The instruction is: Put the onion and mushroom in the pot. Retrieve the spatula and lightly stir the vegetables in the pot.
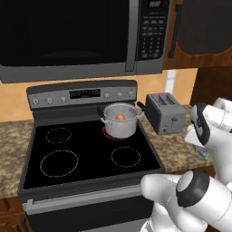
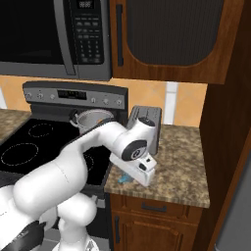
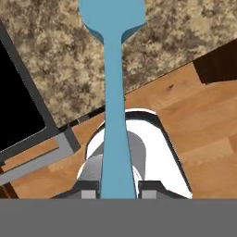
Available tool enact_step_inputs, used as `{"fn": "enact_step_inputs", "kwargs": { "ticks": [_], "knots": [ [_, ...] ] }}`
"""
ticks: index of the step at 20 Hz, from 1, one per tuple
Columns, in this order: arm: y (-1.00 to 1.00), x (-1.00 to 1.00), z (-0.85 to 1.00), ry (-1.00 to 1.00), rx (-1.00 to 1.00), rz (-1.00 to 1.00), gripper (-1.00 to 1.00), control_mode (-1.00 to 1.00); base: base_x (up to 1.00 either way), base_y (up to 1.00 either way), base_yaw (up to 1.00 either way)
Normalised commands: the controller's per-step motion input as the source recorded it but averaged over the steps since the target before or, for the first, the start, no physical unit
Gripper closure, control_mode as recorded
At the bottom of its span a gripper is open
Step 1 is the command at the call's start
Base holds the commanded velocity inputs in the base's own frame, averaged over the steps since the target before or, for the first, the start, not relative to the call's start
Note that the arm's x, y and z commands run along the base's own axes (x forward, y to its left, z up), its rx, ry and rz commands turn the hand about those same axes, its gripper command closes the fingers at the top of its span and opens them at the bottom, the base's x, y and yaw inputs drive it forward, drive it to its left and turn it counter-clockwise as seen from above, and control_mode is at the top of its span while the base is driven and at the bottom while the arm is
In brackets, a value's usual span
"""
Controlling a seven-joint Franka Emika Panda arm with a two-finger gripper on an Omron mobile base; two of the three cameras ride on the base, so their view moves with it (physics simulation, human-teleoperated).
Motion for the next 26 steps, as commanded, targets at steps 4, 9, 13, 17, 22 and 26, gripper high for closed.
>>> {"fn": "enact_step_inputs", "kwargs": {
  "ticks": [4,9,13,17,22,26],
  "knots": [
    [0.56,0.00,0.83,0.10,0.55,-0.18,1.00,-1.00,0.00,0.00,0.00],
    [0.81,0.00,0.53,0.09,0.57,-0.20,1.00,-1.00,0.00,0.00,0.00],
    [1.00,0.00,0.27,0.02,0.46,-0.27,1.00,-1.00,0.00,0.00,0.00],
    [0.97,0.16,0.62,0.00,0.37,-0.29,1.00,-1.00,0.00,0.00,0.00],
    [0.75,0.39,0.34,0.11,0.43,-0.28,1.00,-1.00,0.00,0.00,0.00],
    [0.18,0.52,0.22,0.30,0.42,-0.33,1.00,-1.00,0.00,0.00,0.00]
  ]
}}
